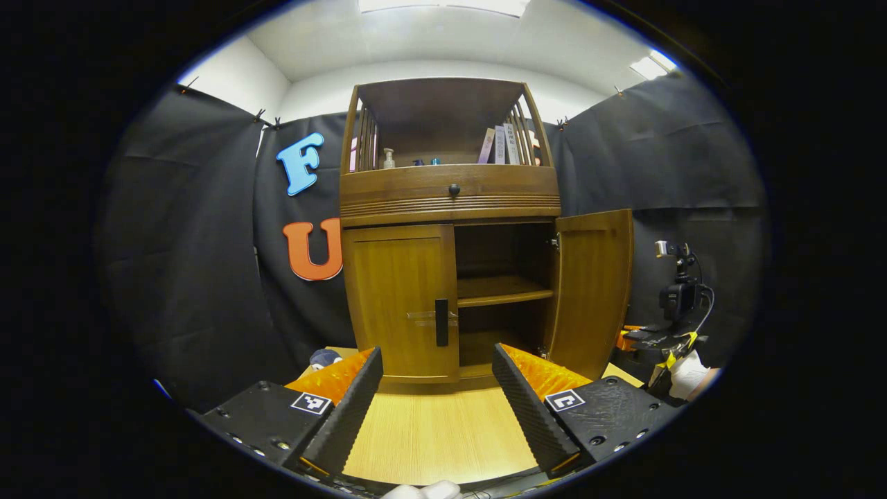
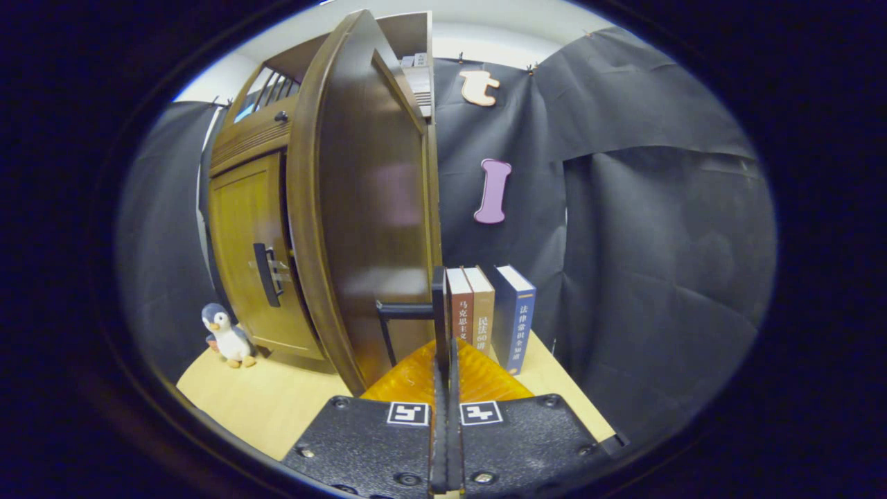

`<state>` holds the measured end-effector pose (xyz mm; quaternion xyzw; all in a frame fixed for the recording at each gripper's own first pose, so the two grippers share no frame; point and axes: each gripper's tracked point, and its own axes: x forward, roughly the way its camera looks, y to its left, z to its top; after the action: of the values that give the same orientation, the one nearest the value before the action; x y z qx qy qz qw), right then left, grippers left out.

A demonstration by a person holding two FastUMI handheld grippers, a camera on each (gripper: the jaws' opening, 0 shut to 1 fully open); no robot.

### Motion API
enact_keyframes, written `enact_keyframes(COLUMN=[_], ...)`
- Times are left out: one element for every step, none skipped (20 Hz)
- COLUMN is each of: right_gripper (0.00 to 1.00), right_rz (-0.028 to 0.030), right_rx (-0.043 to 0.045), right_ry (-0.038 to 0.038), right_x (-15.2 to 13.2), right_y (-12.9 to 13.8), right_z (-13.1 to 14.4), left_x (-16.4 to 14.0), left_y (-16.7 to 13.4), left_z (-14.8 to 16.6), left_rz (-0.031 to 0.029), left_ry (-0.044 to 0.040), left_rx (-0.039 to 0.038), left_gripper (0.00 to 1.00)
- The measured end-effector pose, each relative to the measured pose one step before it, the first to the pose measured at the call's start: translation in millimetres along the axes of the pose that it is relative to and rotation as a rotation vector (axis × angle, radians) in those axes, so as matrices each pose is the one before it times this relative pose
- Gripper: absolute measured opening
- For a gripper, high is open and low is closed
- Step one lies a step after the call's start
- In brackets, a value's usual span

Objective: Open the right door of the double-door shoe cabinet with the right hand, and open the left door with the left hand.

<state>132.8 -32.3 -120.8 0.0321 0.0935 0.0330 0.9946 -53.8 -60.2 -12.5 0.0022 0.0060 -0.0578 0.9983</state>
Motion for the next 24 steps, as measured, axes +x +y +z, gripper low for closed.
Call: enact_keyframes(right_gripper=[0.04,0.03,0.04,0.03,0.03,0.03,0.03,0.03,0.03,0.03,0.04,0.03,0.03,0.03,0.03,0.03,0.03,0.03,0.03,0.04,0.05,0.06,0.11,0.23], right_rz=[0.01140,0.01483,0.01360,0.01744,0.01742,0.01849,0.01560,0.01912,0.01756,0.01850,0.01446,0.01709,0.01394,0.01548,0.01023,0.01176,0.00330,-0.00204,-0.00645,-0.00798,-0.01219,-0.01203,-0.01202,-0.00570], right_rx=[-0.00375,0.00013,-0.00651,-0.01036,-0.00528,-0.00355,-0.00309,-0.00470,-0.00285,-0.00736,-0.00755,-0.00585,-0.00472,-0.00431,-0.00392,0.00101,0.00269,0.00081,-0.00064,-0.00324,-0.00373,0.00234,0.00819,0.01159], right_ry=[-0.00179,0.00181,0.00303,0.00185,0.00375,0.00507,0.00112,0.00343,0.00067,0.00095,-0.00140,-0.00009,-0.00143,-0.00050,-0.00122,0.00074,0.00263,0.00143,-0.00019,-0.00033,0.00532,0.00572,0.00798,0.01218], right_x=[0.79,-0.37,0.23,0.16,-0.44,0.78,1.61,0.57,-1.72,-1.04,-1.00,-0.07,1.13,0.99,1.14,1.31,0.85,0.12,0.63,-0.26,0.30,-1.54,-2.42,-3.41], right_y=[-2.43,-1.20,0.23,-1.18,-3.90,-3.34,-4.95,-3.80,-5.08,-2.53,-4.20,-1.29,-1.28,0.22,-2.37,-0.01,-0.44,0.37,0.41,1.18,-0.63,-1.32,-3.54,-2.56], right_z=[-0.63,0.02,0.08,1.20,-0.15,0.11,0.68,0.92,1.77,1.47,1.34,1.17,-0.74,0.31,-0.31,-1.33,-1.49,-0.33,-1.57,-0.43,-1.18,-0.59,-1.12,-0.98], left_x=[0.37,-0.46,0.41,-0.19,-0.42,-0.41,0.47,0.93,-0.57,-0.40,-0.96,-0.89,-1.99,-1.09,-1.64,-1.53,-2.05,-2.22,-0.82,-0.14,0.37,2.43,2.37,2.95], left_y=[-3.85,-2.37,-1.50,-2.62,-2.44,-1.12,-1.78,-2.44,-2.23,-3.40,-2.57,-3.09,-3.54,-3.54,-2.60,-1.87,-1.21,-2.43,-0.75,1.13,1.32,0.62,1.21,2.66], left_z=[0.76,1.23,0.34,1.30,1.32,1.67,0.29,0.24,1.56,1.24,1.44,-0.91,0.54,-0.19,0.00,-1.01,-0.38,-0.03,0.33,-0.38,-1.42,-1.30,-0.89,-0.25], left_rz=[0.00684,0.01425,0.01765,0.02128,0.02503,0.02828,0.02589,0.02391,0.02219,0.02228,0.02082,0.01971,0.01338,0.01122,0.01141,0.00854,0.00710,0.00311,0.00398,0.00335,0.00175,-0.00006,-0.00212,-0.00306], left_ry=[-0.00121,0.00073,0.00121,-0.00092,0.00344,0.00166,0.00103,0.00710,0.00328,0.00087,0.00155,0.00345,0.00369,0.00452,0.00299,0.00385,0.00335,0.00306,-0.00105,0.00250,0.00098,0.00092,-0.00099,-0.00008], left_rx=[0.00065,0.00311,0.00288,0.00220,0.00271,-0.00101,-0.00413,-0.00409,-0.00491,-0.00420,-0.00194,-0.00227,-0.00490,-0.00357,-0.00132,0.00078,0.00125,0.00187,0.00436,0.00525,0.00208,-0.00038,-0.00043,-0.00087], left_gripper=[0.96,0.96,1.00,1.00,0.96,0.96,0.96,0.96,0.96,0.96,0.96,0.96,0.96,0.96,0.96,0.96,0.96,0.96,0.96,0.96,0.96,1.00,0.96,1.00])
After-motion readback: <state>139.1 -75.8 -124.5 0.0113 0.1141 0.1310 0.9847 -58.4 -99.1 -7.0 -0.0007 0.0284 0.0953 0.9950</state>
